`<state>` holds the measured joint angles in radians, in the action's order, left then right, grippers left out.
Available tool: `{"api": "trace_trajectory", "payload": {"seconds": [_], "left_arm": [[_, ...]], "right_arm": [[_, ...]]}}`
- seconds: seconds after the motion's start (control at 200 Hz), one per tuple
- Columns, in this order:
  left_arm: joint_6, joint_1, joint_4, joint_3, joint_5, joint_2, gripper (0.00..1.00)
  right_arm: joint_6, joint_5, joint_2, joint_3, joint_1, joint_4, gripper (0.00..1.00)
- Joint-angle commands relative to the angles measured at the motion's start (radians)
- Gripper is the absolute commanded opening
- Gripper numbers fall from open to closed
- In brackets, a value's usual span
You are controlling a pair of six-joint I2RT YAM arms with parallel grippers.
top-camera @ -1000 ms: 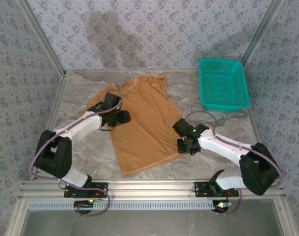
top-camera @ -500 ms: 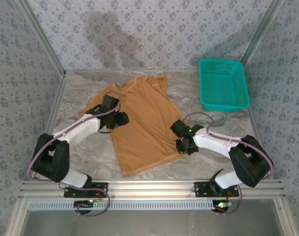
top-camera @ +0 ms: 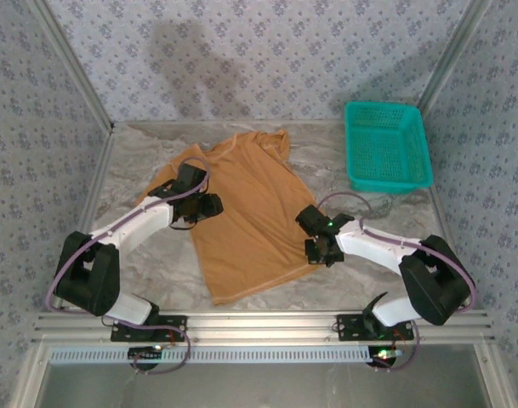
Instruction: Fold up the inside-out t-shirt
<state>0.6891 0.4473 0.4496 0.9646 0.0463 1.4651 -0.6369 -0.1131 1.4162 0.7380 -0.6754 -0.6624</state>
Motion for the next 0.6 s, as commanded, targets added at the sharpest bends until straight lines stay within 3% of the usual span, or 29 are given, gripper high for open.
{"api": "trace_trajectory", "payload": {"seconds": [0.0, 0.27, 0.595], "left_arm": [[-0.022, 0.009, 0.027, 0.038, -0.018, -0.032, 0.53], [-0.025, 0.01, 0.029, 0.039, -0.018, -0.03, 0.53], [-0.031, 0.009, 0.046, 0.054, -0.019, -0.034, 0.51]], "right_arm": [[0.0, -0.001, -0.003, 0.026, 0.007, -0.045, 0.2], [0.0, 0.002, 0.014, 0.017, 0.007, -0.024, 0.19], [-0.001, -0.002, 0.012, 0.035, 0.01, -0.052, 0.02]]}}
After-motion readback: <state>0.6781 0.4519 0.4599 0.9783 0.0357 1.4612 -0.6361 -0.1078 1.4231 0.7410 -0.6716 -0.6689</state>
